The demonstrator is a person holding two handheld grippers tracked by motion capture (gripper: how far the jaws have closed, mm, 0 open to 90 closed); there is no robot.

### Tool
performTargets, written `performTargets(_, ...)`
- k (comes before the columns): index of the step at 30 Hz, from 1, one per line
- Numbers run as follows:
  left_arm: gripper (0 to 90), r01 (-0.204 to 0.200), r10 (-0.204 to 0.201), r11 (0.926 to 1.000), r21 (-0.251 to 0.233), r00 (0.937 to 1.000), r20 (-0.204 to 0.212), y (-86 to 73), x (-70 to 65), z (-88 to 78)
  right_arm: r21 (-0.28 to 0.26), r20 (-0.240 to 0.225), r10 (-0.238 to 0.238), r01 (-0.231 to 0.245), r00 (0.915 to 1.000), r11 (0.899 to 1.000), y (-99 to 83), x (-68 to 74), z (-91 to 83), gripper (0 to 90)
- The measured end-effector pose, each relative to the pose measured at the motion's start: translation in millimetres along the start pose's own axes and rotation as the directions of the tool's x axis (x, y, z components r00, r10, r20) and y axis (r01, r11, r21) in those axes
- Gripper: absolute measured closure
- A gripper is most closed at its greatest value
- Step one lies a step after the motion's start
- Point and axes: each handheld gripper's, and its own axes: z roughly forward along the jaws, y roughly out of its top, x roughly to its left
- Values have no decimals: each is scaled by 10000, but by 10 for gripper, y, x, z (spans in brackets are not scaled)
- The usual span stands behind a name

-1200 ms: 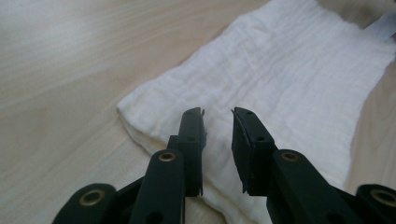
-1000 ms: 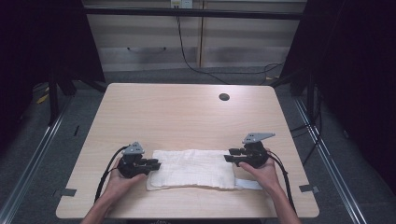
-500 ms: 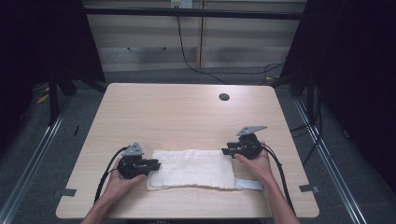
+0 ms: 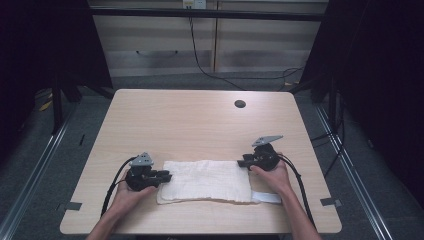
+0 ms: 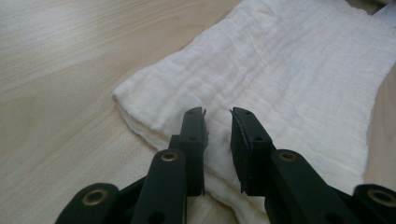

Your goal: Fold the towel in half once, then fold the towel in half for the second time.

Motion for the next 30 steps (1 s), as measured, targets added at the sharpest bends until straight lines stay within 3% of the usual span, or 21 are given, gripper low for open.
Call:
performTargets(1,747,6,-6,10000,10,10000,-4,0,0,-1,91,-58,-247,248,9997,9997,-5,18,-4,698)
performTargets(5,747,23,-23,10000,18,10000,-32,2,-5,0,151,-192,-449,452,9988,9989,-21,33,-17,750)
performTargets(13,747,120,-120,9999,16,9999,-54,2,-5,0,48,-320,-345,347,9989,9994,-80,22,-58,873)
performTargets(20,744,152,-151,9998,84,9998,-91,4,-19,-6,-50,-389,-117,115,9992,9999,-88,6,-67,886)
performTargets(30,718,88,-90,9999,121,9999,123,7,-75,-54,-156,-504,-187,180,9986,9997,-78,8,-100,886)
